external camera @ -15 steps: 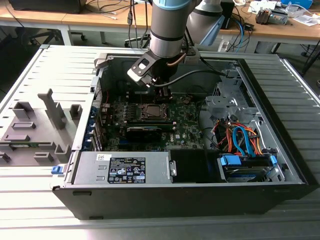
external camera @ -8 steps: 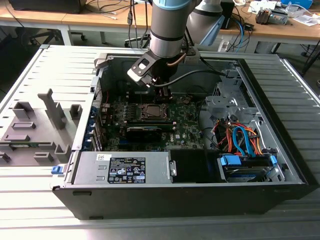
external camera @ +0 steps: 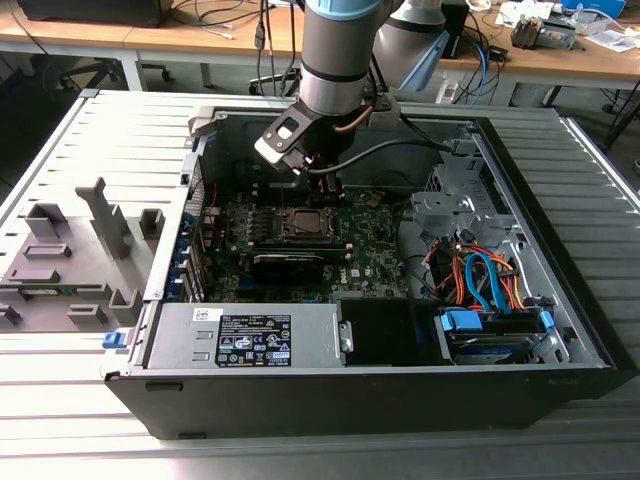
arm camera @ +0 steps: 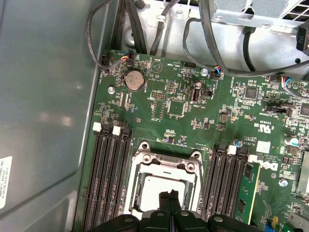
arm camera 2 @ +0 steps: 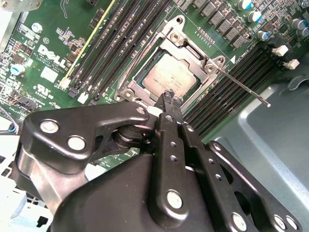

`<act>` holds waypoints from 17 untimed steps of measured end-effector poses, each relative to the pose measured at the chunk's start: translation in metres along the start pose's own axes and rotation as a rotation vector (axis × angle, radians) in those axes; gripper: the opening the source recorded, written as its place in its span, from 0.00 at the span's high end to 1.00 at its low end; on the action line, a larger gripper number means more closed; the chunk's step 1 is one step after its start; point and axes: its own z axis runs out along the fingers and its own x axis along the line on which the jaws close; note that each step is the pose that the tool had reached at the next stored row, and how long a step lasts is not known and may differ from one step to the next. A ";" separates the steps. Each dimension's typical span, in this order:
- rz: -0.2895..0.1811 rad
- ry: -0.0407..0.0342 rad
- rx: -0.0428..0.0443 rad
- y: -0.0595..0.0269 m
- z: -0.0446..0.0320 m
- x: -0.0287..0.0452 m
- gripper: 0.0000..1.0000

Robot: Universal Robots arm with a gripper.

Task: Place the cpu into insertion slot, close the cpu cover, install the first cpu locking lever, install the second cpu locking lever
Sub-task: 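Install the first cpu locking lever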

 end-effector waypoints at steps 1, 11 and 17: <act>-0.003 -0.0001 0.0001 0.0000 0.0000 0.0000 0.89; -0.021 -0.0005 0.0007 0.0000 0.0000 0.0000 0.89; -0.028 -0.0007 0.0010 0.0000 0.0000 0.0000 0.89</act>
